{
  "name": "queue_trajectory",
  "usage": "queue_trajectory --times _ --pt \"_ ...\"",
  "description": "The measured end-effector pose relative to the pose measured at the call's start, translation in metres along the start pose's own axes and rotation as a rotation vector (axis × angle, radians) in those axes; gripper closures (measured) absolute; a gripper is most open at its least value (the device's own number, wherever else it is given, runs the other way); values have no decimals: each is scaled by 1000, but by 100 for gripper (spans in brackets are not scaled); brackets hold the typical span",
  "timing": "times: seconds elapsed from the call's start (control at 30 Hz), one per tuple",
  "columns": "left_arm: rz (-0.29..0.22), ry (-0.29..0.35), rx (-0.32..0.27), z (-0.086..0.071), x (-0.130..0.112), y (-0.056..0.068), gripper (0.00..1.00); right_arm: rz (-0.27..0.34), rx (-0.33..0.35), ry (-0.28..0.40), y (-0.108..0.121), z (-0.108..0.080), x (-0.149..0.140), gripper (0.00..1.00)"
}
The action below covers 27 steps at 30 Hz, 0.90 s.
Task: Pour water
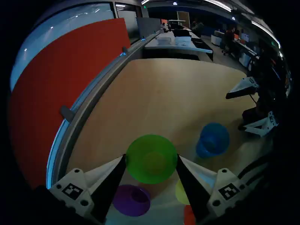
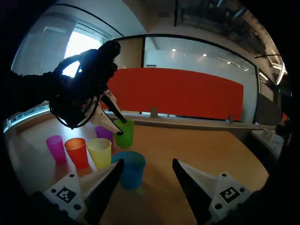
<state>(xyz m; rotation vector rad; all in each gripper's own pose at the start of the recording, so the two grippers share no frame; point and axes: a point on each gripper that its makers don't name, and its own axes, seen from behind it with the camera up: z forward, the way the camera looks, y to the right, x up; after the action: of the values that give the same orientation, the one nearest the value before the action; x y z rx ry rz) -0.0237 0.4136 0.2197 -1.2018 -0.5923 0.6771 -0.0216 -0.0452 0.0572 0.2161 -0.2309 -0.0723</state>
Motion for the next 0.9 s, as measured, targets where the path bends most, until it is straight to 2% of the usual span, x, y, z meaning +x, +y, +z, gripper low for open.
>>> queue_trajectory --times 0.17,0.37,0.9 --pt "1 55 33 -23 10 4 10 -5 -3 2 0 -2 1 0" --pt "-25 107 78 -55 13 5 10 -13 -4 -3 -1 -7 0 0" --pt "-78 275 192 -143 4 43 10 -30 14 9 -15 -17 12 0"
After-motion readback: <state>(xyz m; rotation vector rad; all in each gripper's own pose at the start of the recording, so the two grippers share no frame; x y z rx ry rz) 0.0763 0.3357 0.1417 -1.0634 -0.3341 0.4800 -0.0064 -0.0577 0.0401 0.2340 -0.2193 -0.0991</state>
